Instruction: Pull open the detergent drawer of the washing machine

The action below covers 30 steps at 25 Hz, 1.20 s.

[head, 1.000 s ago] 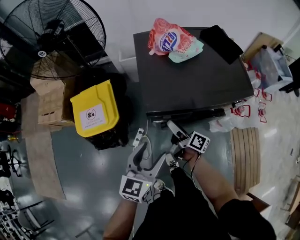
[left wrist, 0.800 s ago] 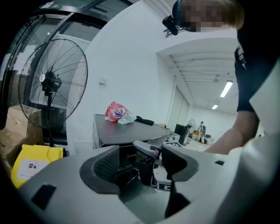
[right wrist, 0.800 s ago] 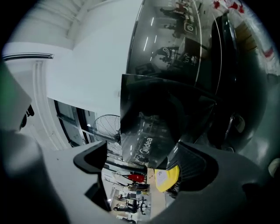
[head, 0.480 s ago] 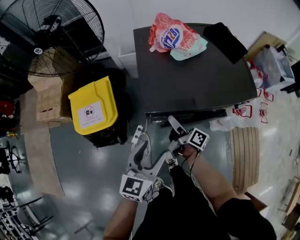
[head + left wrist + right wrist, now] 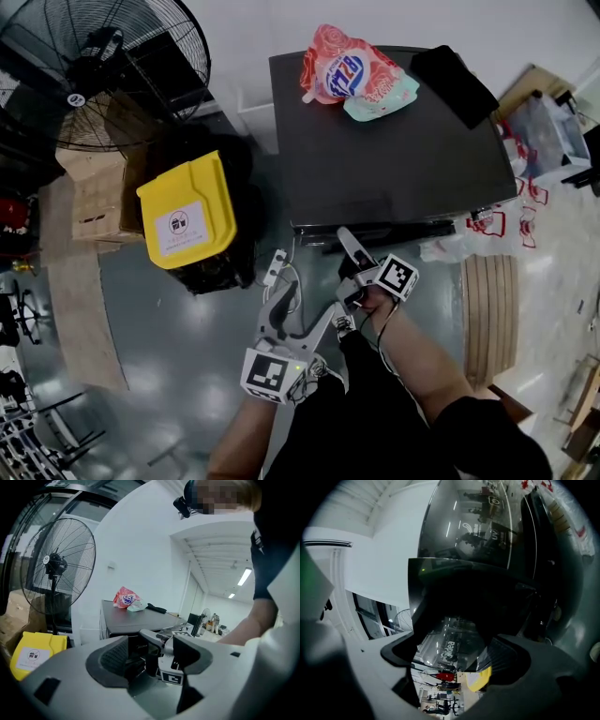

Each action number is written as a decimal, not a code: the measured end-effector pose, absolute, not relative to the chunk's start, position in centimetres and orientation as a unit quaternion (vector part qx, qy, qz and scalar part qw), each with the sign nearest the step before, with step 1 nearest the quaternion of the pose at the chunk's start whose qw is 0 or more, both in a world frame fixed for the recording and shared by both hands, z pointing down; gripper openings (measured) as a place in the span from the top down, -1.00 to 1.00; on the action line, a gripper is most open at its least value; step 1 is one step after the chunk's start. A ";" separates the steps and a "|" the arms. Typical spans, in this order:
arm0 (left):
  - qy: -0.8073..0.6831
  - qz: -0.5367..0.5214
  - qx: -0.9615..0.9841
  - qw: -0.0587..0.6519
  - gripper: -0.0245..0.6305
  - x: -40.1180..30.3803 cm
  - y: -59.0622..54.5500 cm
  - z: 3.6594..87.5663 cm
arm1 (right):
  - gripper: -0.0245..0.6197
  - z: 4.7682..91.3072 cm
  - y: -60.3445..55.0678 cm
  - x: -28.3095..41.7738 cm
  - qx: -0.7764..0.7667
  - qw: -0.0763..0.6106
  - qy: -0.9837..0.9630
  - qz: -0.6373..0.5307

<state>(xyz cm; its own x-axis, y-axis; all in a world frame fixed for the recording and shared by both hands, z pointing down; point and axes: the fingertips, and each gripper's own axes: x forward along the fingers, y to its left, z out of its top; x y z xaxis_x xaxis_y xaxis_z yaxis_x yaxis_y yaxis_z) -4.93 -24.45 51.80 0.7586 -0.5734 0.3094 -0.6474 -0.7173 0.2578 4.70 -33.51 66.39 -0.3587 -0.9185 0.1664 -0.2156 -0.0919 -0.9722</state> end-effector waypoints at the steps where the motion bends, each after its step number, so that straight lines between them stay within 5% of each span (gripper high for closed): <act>1: -0.331 0.104 0.921 0.177 0.07 -4.9 -24.4 51.8 | -0.55 66.4 -33.5 4.7 -0.473 0.311 0.597 -0.568; 30: -0.328 0.104 0.924 0.166 0.07 -6.2 -19.9 50.1 | -0.53 66.0 -28.8 3.8 -0.477 0.327 0.586 -0.567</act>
